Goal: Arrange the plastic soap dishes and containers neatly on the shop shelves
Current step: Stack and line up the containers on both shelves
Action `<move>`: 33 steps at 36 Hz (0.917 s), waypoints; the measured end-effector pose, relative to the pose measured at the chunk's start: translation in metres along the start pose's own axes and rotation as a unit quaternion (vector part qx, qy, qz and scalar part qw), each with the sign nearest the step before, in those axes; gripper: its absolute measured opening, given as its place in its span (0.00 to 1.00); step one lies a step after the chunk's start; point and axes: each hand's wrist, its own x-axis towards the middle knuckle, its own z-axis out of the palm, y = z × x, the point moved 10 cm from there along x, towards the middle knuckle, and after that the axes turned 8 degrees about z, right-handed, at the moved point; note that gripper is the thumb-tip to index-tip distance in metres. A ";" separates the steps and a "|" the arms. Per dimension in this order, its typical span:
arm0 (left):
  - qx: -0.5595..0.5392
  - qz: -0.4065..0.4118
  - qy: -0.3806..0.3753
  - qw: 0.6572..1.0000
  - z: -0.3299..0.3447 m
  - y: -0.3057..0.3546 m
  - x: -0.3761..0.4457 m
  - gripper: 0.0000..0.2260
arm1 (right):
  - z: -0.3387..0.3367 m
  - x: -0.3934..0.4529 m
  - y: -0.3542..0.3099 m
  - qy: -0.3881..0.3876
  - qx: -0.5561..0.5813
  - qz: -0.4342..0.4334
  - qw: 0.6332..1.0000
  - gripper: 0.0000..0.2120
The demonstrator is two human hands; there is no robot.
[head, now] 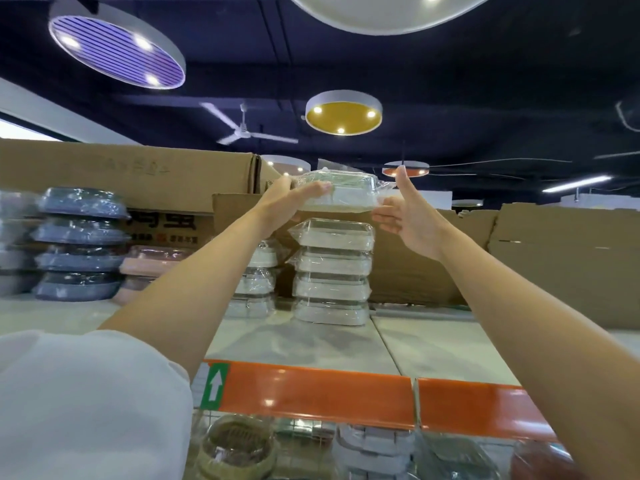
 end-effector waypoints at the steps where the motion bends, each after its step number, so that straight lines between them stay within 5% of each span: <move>1: 0.001 0.003 -0.003 1.000 0.003 0.002 0.001 0.25 | 0.001 -0.001 0.001 -0.011 0.002 -0.002 1.000 0.44; 9: -0.002 0.022 -0.004 1.000 0.014 0.012 0.006 0.16 | 0.007 0.004 -0.007 -0.051 -0.067 -0.022 0.996 0.48; 12: -0.004 0.026 -0.001 1.000 0.013 0.011 0.008 0.15 | 0.011 0.008 -0.008 -0.049 -0.063 -0.011 0.997 0.33; 23: 0.174 0.053 -0.053 0.982 0.004 -0.003 0.010 0.25 | 0.007 0.037 -0.001 0.047 -0.061 -0.023 0.997 0.27; 27: 0.247 0.061 -0.056 0.965 -0.002 -0.008 0.013 0.33 | 0.014 0.045 0.000 0.051 -0.066 -0.022 0.996 0.41; 33: 0.281 0.086 -0.024 0.956 -0.008 -0.003 0.025 0.27 | 0.008 0.053 -0.003 0.097 -0.079 -0.031 0.992 0.27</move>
